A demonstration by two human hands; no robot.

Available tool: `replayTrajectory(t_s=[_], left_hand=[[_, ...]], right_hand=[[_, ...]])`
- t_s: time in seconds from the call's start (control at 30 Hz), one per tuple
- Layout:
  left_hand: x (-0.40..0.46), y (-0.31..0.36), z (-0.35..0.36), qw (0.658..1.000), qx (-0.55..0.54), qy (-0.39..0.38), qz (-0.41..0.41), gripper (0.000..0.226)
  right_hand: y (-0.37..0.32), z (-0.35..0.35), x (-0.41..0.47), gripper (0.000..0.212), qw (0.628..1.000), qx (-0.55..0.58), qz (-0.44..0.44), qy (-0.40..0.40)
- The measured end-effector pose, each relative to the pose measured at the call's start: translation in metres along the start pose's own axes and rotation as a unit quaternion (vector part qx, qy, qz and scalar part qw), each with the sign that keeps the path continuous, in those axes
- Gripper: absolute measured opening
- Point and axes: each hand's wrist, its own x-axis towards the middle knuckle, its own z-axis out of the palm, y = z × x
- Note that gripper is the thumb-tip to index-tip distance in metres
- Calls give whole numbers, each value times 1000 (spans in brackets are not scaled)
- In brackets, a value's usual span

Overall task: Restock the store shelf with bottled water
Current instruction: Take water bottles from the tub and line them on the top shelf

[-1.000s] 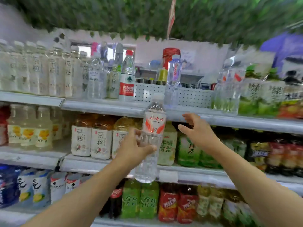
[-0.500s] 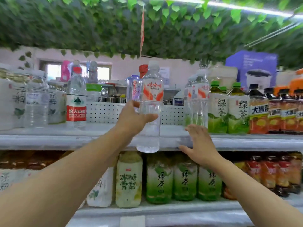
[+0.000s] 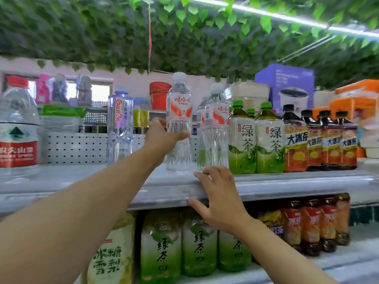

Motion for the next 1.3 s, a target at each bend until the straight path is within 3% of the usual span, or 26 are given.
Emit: replayTrajectory(t_s=[0.37,0.7,0.87,1.3], left_hand=[[12,-25,11,1000,-9,-20,15,55],[27,-33,0,987,79,-131,-40,50],[52,-42,6,983,94,-140,-72,68],[97,-58,53,975,133,-149,-95,78]], right_hand=[[-4,4,-4,57,1000,-16,-1,24],[-6,18,-1,51,996,-16,13,84],[-4,20,7,43,992,-25,9,122],[0,27,10,37,988,-34,-15,151]])
